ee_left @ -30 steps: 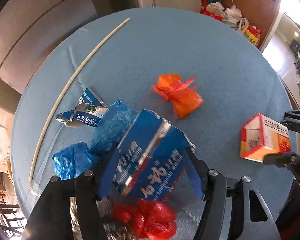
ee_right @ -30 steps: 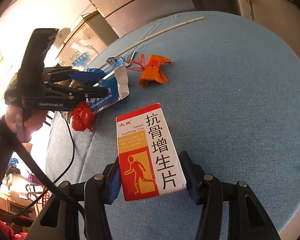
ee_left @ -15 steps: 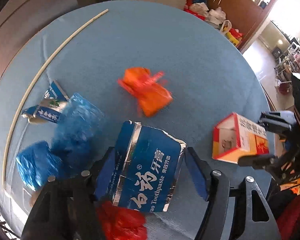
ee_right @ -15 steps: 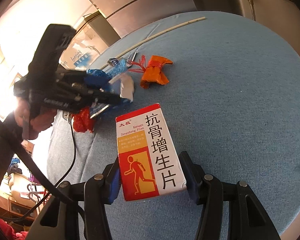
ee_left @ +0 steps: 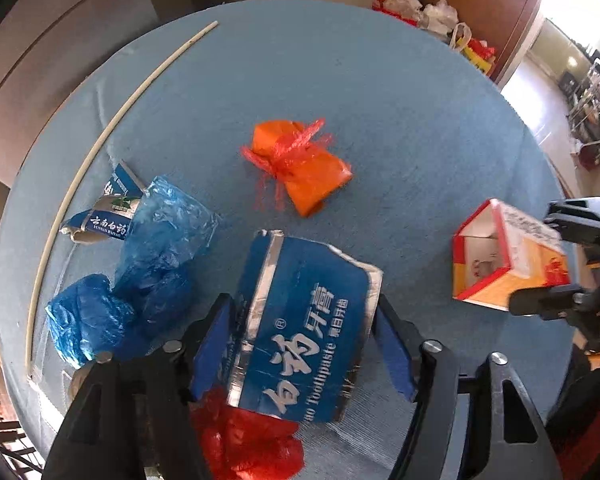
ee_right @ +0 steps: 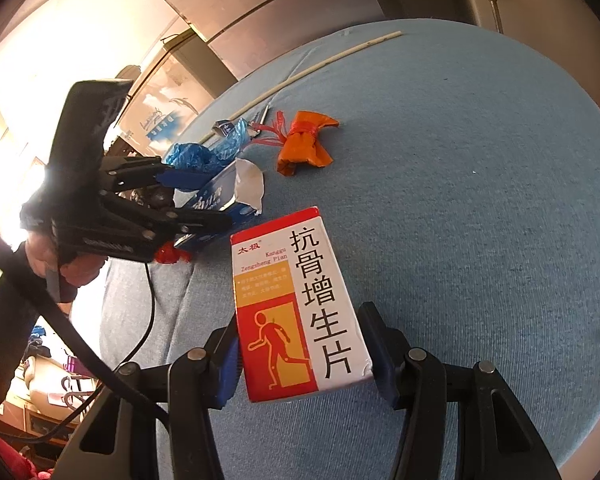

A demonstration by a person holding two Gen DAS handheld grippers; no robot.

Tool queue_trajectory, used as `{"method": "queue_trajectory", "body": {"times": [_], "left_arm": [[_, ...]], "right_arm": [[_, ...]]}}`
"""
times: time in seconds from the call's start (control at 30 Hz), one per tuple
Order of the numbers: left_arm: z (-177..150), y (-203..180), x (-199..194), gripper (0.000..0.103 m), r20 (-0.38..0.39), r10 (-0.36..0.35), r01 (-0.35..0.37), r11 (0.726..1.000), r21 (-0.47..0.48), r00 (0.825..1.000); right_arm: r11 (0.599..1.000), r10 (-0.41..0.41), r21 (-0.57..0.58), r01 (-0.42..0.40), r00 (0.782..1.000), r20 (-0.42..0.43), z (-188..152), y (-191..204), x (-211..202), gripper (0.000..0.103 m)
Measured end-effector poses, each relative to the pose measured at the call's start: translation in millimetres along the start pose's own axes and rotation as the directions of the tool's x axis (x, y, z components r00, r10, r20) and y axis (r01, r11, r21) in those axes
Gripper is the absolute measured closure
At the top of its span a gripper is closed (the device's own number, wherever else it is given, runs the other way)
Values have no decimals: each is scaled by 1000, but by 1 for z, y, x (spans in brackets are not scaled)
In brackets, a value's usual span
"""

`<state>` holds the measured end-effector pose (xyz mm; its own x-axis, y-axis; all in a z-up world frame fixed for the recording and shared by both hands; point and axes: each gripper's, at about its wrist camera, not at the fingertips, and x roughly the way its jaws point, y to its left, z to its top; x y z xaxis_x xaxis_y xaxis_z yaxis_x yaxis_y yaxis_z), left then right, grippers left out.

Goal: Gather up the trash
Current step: 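Close the left tool on the blue toothpaste box and lift it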

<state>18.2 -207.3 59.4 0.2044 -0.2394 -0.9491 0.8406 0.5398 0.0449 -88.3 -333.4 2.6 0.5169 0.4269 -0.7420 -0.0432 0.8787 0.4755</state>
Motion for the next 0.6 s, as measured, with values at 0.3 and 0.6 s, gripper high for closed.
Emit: {"method": "queue_trajectory", "body": {"times": [0.3, 0.6], "left_arm": [[-10, 9, -42, 39, 131, 26, -18, 998, -67, 991], [-59, 8, -158, 39, 329, 179, -70, 946, -316, 927]], "right_arm": [[1000, -12, 1, 12, 1000, 11, -6, 5, -5, 47], [997, 41, -63, -38, 998, 57, -4, 43, -20, 47]]}}
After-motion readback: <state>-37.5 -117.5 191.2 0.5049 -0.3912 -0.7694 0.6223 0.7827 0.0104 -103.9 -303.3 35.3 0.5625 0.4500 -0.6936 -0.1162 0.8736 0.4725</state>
